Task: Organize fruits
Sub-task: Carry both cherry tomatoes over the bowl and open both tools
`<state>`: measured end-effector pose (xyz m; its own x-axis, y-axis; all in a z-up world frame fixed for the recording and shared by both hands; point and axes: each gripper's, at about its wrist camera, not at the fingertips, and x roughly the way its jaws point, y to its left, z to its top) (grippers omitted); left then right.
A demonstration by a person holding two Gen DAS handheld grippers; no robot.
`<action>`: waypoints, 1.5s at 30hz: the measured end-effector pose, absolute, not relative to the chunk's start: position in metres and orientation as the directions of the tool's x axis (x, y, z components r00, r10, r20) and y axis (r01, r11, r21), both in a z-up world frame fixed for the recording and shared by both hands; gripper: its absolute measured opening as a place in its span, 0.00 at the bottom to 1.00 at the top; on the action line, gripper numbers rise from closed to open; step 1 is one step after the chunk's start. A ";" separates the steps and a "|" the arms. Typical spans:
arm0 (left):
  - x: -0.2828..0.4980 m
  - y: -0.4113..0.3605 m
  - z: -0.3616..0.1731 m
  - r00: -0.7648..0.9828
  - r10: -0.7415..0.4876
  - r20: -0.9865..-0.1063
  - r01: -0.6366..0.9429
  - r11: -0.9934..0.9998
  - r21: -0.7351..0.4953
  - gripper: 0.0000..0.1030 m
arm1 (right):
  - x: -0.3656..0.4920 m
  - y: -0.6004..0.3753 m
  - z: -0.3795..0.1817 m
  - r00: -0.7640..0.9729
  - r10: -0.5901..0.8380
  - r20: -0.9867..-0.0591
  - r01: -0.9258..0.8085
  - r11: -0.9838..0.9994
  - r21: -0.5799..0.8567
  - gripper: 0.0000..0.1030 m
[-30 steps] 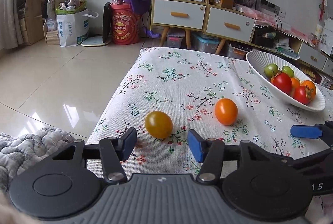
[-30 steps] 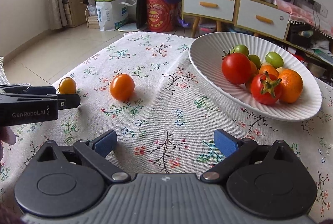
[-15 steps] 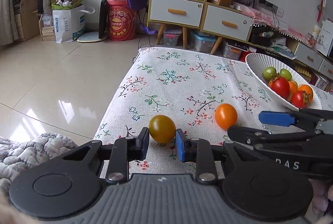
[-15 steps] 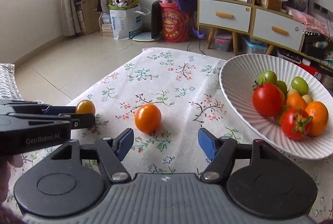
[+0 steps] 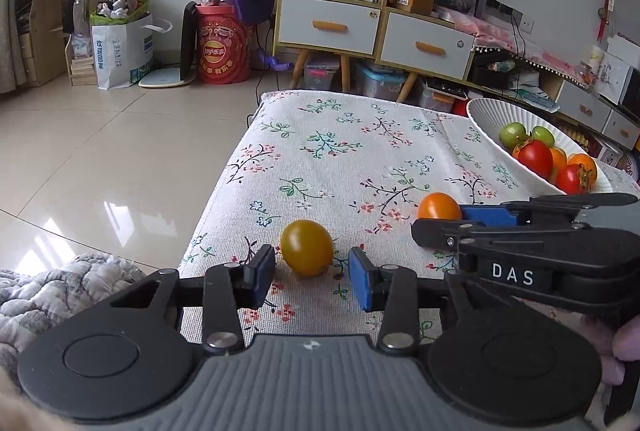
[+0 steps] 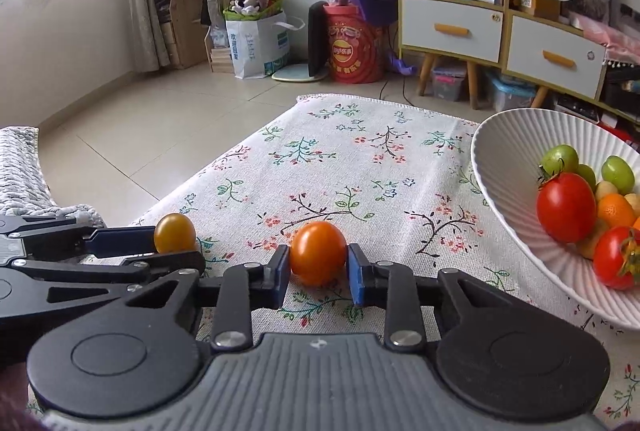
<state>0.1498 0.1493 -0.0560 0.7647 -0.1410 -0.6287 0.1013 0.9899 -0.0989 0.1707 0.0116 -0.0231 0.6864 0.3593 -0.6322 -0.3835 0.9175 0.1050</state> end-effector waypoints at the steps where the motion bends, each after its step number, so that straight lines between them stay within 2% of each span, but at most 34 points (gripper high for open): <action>1: 0.152 0.150 -0.055 0.765 -0.136 -0.630 0.096 0.991 -0.097 0.40 | 0.170 0.011 -0.022 0.684 0.356 -0.637 -0.387 0.917 0.097 0.26; 7: 0.157 0.155 -0.057 0.763 -0.114 -0.637 0.053 0.992 -0.114 0.38 | 0.162 0.003 -0.019 0.668 0.330 -0.667 -0.378 0.922 0.078 0.26; 9: 0.156 0.155 -0.056 0.759 -0.120 -0.641 0.055 0.991 -0.120 0.27 | 0.160 0.001 -0.017 0.660 0.320 -0.680 -0.369 0.926 0.078 0.26; 24: 0.140 0.130 -0.041 0.708 -0.137 -0.693 0.066 0.990 -0.128 0.27 | 0.131 -0.025 0.009 0.651 0.335 -0.680 -0.387 0.919 0.083 0.26; 45: 0.122 0.071 -0.007 0.709 -0.276 -0.649 0.223 0.961 -0.164 0.27 | 0.113 -0.103 0.026 0.731 0.304 -0.612 -0.278 0.950 0.140 0.26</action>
<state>0.1215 0.0706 -0.0066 0.7094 -0.2756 -0.6487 0.2235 0.9608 -0.1638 0.1134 -0.1034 0.0264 0.7306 0.3039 -0.6115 -0.2781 0.9503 0.1401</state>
